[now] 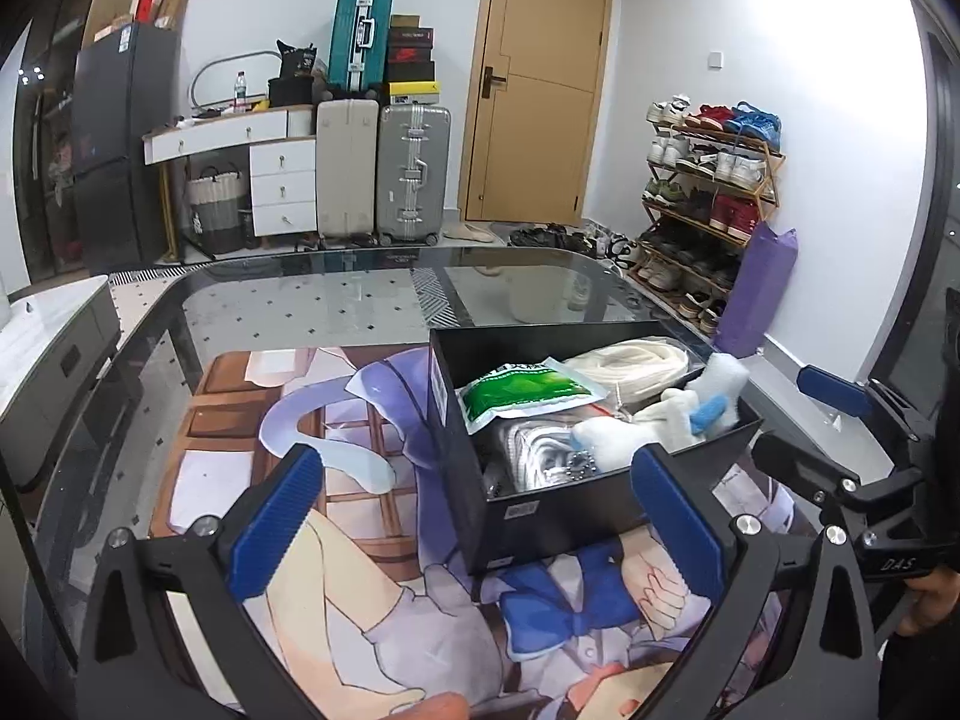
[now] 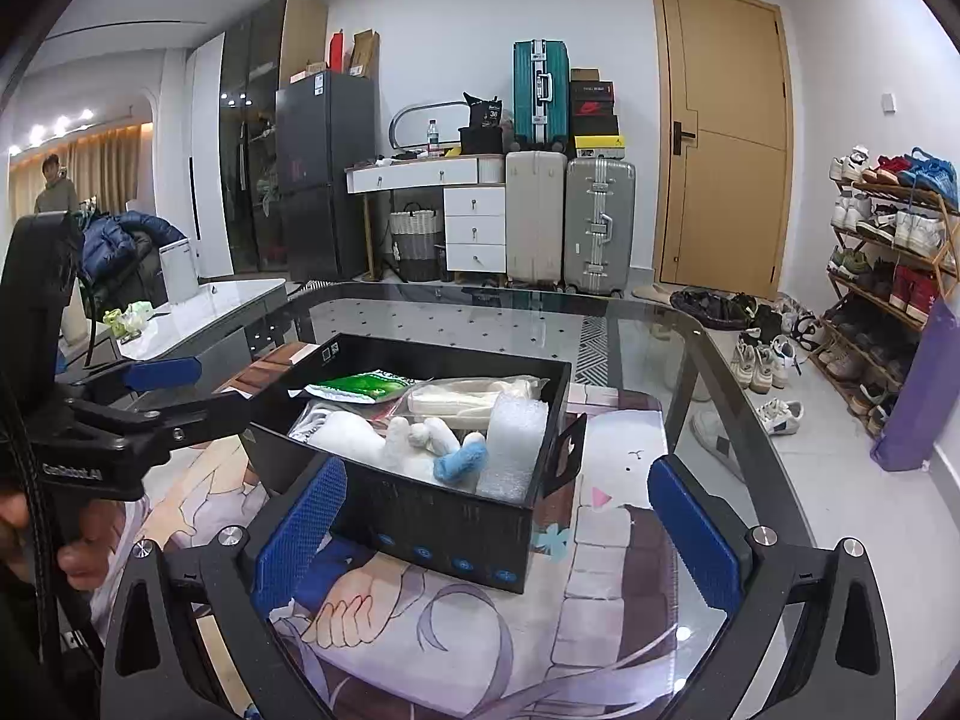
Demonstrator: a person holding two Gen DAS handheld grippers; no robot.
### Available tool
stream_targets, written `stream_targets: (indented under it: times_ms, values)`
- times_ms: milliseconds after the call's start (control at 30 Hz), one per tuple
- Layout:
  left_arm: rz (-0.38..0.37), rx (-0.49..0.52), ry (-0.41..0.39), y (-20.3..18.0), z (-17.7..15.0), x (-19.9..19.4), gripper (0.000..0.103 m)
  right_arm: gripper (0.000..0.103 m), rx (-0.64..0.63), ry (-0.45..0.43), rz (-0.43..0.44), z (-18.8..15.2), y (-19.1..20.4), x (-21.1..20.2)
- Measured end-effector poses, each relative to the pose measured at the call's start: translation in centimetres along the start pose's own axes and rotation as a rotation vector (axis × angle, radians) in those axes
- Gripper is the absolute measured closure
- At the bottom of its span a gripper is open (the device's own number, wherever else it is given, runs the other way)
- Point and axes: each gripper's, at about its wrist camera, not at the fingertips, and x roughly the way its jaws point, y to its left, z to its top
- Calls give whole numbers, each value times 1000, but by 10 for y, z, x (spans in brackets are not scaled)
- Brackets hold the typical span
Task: Organize soft objects
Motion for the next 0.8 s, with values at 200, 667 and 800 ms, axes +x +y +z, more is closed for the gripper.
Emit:
stream_targets:
  times_ms: [200, 667, 800]
  values:
    - [15, 7, -9, -3, -6, 8, 0, 1, 1, -22, -8, -2, -2, 0]
    - [10, 27, -24, -8, -10, 10, 0, 1, -2, -56, -21, -5, -2, -6]
    - [8, 30, -30, -9, -10, 9, 0, 1, 10, -59, -27, -4, -5, -7]
